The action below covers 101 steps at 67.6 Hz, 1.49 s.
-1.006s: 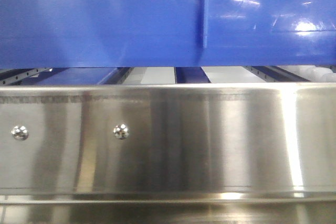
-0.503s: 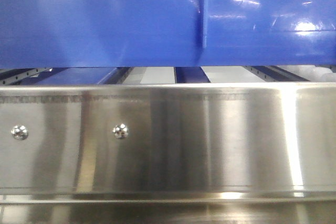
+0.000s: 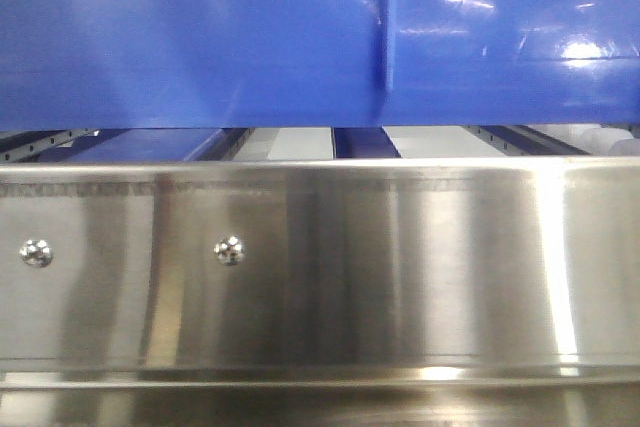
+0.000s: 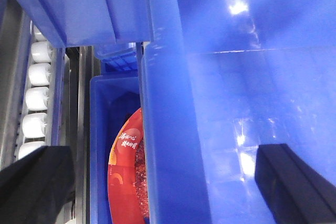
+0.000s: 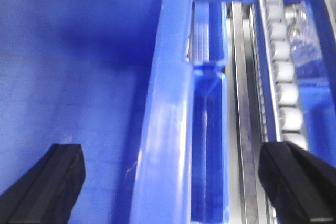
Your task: Move blue bin to conveyor side
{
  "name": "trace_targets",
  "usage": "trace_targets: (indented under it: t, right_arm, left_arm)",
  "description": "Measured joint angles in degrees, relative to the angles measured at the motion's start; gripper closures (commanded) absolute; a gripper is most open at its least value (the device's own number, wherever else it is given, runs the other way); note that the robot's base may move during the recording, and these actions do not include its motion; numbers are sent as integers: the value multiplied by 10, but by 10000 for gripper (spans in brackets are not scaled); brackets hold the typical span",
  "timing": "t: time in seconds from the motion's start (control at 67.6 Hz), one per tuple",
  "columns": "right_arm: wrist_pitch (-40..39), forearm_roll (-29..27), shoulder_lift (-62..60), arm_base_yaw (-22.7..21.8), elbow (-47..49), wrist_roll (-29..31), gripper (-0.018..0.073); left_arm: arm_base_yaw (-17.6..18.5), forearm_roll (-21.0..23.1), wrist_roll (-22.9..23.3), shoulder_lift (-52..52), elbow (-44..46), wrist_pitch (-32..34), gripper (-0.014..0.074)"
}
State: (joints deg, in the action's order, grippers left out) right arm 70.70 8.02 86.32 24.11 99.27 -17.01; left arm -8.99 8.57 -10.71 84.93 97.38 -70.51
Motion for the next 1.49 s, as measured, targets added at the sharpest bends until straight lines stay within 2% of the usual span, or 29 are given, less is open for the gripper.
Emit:
trace_targets:
  t: [0.385,0.828,0.902,1.065,1.139,1.228,1.376,1.494]
  right_arm:
    - [0,-31,37,0,0,-9,1]
    - [0,-32,38,0,0,-10,1]
    - [0,-32,38,0,0,-10,1]
    - [0,-32,38,0,0,-10,1]
    - [0,-32,38,0,0,-10,1]
    - [0,-32,38,0,0,-10,1]
    - [0,-32,38,0,0,-10,1]
    - [0,-33,38,0,0,-10,1]
  left_arm:
    - [0,0,-1,2,0,0,-5]
    - [1,-1,-1,8,-18,0,4]
    - [9,-14,-1,9,-18,0,17]
    - [51,-86,5,9,-18,0,25]
    - [66,-105,14,9,-18,0,25]
    - [74,-107,28,9,-18,0,25]
    - [67,-112,40,9,-18,0,25]
    - [49,-86,42,9,-18,0,25]
